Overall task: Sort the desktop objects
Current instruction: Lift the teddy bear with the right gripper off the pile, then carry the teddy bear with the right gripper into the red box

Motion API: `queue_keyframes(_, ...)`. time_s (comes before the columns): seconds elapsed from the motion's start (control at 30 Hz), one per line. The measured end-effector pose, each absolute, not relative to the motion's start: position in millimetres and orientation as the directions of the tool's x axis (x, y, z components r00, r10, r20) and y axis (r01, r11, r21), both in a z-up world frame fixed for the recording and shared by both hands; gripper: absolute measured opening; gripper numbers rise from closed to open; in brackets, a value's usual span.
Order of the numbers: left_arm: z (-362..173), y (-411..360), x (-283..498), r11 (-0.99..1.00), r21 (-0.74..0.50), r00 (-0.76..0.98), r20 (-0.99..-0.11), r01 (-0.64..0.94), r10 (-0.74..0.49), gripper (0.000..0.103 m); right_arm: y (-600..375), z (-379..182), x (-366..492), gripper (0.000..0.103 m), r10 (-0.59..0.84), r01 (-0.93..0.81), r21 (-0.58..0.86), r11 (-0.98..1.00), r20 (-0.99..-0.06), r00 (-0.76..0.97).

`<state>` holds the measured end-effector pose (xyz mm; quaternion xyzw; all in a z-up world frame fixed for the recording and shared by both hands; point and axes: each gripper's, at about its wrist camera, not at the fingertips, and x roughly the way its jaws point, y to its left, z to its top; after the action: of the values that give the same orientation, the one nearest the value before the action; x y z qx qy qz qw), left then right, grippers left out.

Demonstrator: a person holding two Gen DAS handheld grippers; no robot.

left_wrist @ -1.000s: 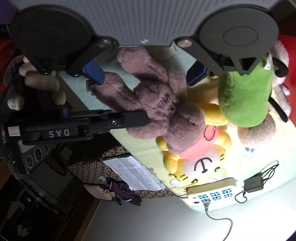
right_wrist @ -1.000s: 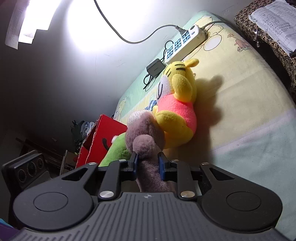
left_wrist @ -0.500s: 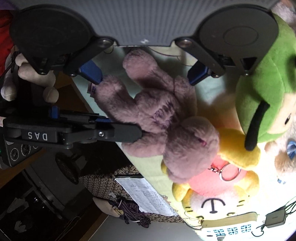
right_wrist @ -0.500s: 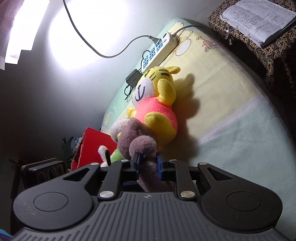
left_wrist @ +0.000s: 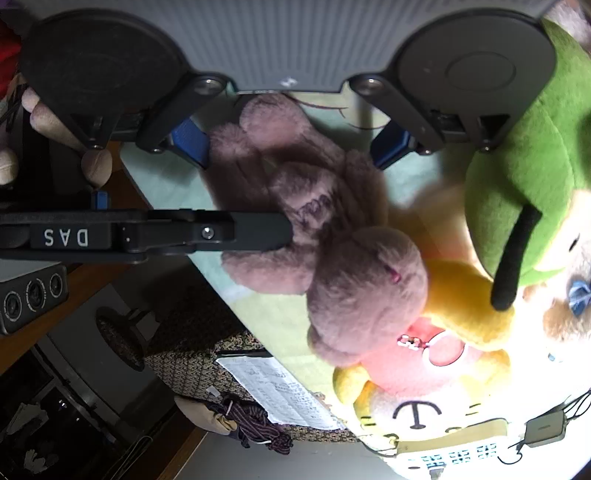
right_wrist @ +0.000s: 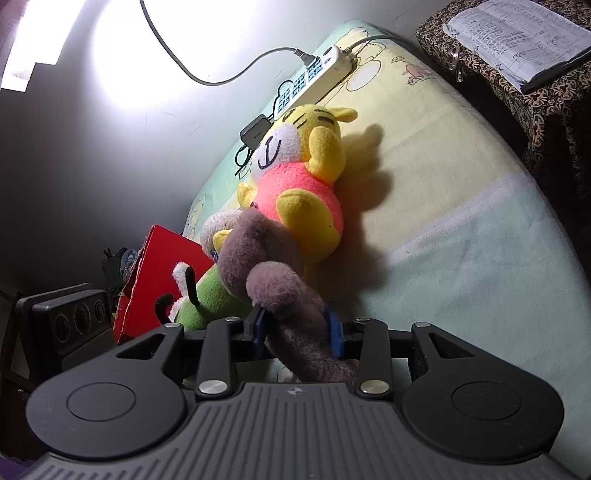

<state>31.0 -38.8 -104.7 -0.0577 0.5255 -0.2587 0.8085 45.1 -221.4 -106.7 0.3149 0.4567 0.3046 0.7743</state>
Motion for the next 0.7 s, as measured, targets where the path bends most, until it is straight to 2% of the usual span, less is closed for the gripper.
queue_keyframes(0.1, -107.1, -40.9, 28.9, 0.866, -0.340, 0.321, -0.827, 0.367, -0.461, 0.093, -217.2, -108.2, 45.0, 0.037, 0.761, -0.173, 0.772, 0.612, -0.516, 0.392)
queue_keyframes(0.17, -102.3, -39.7, 26.0, 0.864, -0.339, 0.329, -0.822, 0.372, -0.465, 0.093, -216.5, -103.9, 43.9, 0.032, 0.770, -0.186, 0.774, 0.605, -0.510, 0.383)
queue_keyframes(0.4, -67.6, -29.1, 7.4, 0.860, -0.322, 0.417, -0.771, 0.397, -0.481, 0.092, -221.9, -80.6, 30.2, 0.028, 0.805, -0.231, 0.804, 0.548, -0.431, 0.408)
queue_keyframes(0.7, 2.6, 17.2, -11.1, 0.879, -0.297, 0.613, -0.632, 0.374, -0.475, 0.092, -192.5, -28.4, 24.5, 0.028, 0.855, -0.365, 0.808, 0.462, -0.298, 0.424)
